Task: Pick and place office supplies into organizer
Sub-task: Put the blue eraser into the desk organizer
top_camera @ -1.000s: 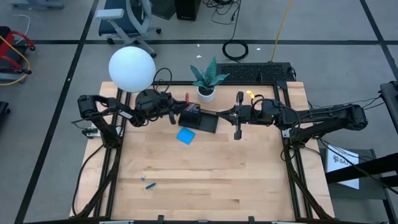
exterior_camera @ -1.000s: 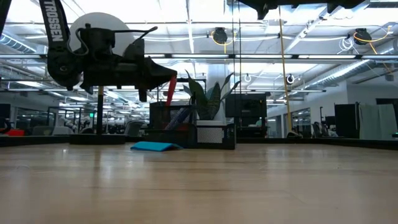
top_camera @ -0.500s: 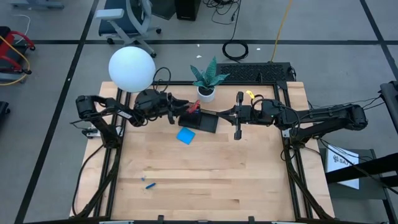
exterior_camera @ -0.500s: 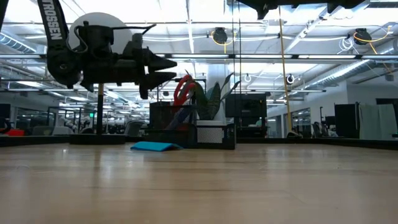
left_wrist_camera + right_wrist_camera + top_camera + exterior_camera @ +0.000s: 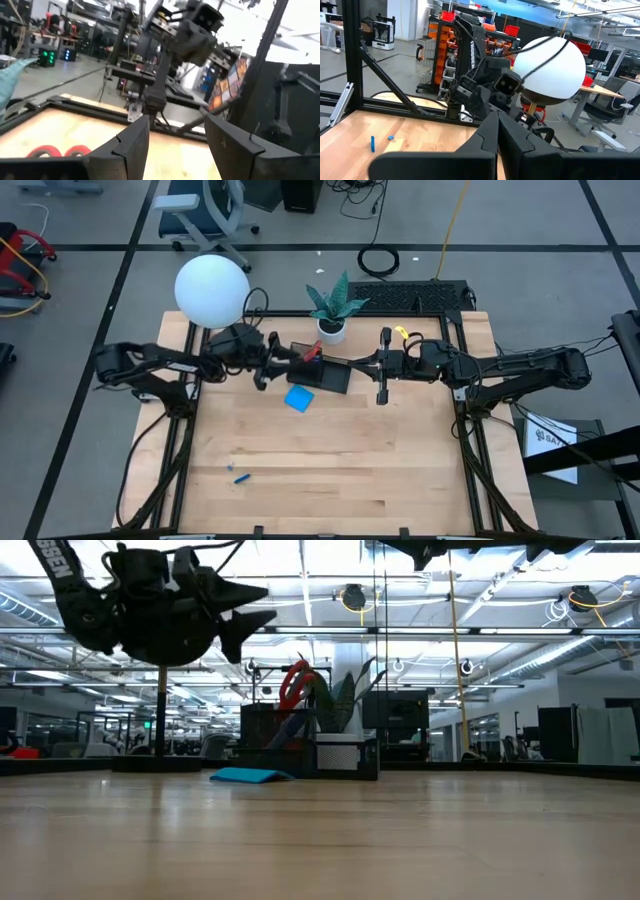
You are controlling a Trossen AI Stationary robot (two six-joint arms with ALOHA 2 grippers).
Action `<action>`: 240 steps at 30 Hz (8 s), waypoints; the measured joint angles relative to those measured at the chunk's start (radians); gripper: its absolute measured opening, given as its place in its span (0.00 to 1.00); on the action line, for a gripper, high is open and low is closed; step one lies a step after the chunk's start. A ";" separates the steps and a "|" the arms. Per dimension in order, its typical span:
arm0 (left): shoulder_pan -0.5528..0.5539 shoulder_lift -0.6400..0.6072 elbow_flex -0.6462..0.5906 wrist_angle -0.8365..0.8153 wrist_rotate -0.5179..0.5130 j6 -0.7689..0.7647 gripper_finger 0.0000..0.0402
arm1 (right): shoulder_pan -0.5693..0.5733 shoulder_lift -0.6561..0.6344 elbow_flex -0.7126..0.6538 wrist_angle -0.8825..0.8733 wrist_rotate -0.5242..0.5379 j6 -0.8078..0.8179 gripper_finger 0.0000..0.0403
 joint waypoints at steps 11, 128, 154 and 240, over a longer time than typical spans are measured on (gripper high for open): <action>-0.084 -0.230 0.000 -0.297 -0.009 0.169 0.50 | 0.000 0.000 0.000 0.000 0.000 -0.001 0.00; -1.154 0.365 0.627 -2.048 -0.504 -0.573 0.05 | 0.001 0.000 0.000 -0.021 0.000 0.027 0.00; -0.958 0.178 0.622 -1.971 -0.875 -0.211 0.05 | 0.001 0.000 0.000 -0.022 0.000 0.027 0.00; -0.197 0.174 0.625 -1.641 -0.738 0.441 0.36 | 0.002 0.000 0.000 -0.029 0.000 -0.001 0.00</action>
